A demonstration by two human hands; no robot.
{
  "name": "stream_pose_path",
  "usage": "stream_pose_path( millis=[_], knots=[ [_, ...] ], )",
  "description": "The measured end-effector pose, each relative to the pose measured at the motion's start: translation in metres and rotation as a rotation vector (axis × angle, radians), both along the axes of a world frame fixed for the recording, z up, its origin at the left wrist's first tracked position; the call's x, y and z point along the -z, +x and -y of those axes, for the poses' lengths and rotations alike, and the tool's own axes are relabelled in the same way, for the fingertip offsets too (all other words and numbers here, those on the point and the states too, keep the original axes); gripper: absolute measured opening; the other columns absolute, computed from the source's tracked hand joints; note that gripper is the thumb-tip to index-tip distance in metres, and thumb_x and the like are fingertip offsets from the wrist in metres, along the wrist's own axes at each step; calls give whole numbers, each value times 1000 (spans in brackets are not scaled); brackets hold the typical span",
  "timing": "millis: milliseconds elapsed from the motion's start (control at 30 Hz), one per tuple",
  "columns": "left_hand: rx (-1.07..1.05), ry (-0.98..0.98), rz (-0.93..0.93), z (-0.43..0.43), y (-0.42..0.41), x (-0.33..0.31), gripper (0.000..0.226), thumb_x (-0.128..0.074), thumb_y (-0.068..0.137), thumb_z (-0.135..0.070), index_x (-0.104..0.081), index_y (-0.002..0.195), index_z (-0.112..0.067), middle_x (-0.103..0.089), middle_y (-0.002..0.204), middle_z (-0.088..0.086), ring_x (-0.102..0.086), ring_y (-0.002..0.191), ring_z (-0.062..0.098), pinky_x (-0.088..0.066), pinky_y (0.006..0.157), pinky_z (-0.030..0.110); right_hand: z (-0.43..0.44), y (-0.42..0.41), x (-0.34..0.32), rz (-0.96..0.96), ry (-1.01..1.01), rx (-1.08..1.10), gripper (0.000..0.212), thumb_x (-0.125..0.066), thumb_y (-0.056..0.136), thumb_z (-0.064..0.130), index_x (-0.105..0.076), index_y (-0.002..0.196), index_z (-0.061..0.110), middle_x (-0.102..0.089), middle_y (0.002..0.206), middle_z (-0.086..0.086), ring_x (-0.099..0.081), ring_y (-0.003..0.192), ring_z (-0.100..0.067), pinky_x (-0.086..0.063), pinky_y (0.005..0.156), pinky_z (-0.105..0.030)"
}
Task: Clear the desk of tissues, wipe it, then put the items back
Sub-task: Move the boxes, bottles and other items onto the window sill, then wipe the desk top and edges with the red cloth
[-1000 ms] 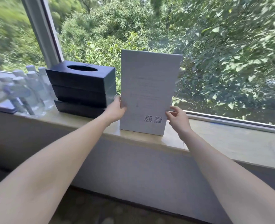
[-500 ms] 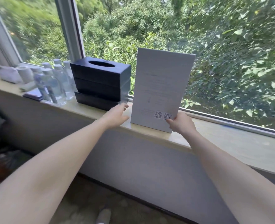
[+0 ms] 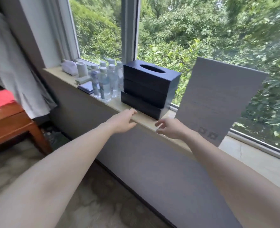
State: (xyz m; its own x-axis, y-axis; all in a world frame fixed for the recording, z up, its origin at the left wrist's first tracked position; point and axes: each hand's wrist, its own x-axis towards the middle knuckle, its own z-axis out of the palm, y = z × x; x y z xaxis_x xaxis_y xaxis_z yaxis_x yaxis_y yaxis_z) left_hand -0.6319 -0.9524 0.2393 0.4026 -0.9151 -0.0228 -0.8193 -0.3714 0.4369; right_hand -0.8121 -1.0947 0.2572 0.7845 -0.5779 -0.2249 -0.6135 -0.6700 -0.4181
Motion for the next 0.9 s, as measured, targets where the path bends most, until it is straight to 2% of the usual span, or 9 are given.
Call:
stream_pose_path(
  millis=[67,233,400,600,733,900],
  knots=[
    [-44,39,44,-26,23,0,56,-54,97,-32,-34,148,-21,-42,149,0,-47,131,20,-42,106,43,-17,41,1,25,-6,-71,32,-62,89,29,-62,121,28,-68,115,8,-62,103,-15,-49,86,-27],
    [-232,132,68,-112,91,11,59,-55,97,-33,-32,150,-20,-42,148,4,-49,128,22,-39,107,43,-76,143,15,43,23,-284,44,-65,88,29,-57,131,22,-67,119,0,-62,109,-18,-47,91,-26],
    [-441,181,17,-207,164,24,60,-55,97,-34,-31,150,-21,-41,149,5,-48,129,23,-39,107,43,-140,242,26,18,52,-487,41,-64,91,31,-55,130,24,-66,117,2,-61,110,-17,-46,91,-26],
    [-607,189,-10,-296,238,21,59,-52,98,-33,-30,152,-21,-36,153,4,-42,136,25,-36,110,44,-215,349,30,25,83,-596,39,-61,92,29,-55,130,22,-67,118,3,-59,115,-19,-46,98,-29],
    [-687,194,-25,-343,281,23,60,-51,99,-33,-28,153,-20,-32,157,2,-41,138,24,-35,111,45,-258,410,37,20,95,-665,38,-60,93,29,-56,130,20,-69,116,-3,-61,112,-22,-48,97,-32],
    [-781,206,-69,-383,346,40,59,-50,101,-34,-27,153,-20,-30,158,3,-36,141,25,-32,114,43,-285,485,51,12,115,-730,43,-61,94,28,-54,135,18,-61,132,-3,-56,122,-23,-44,103,-30]
  ],
)
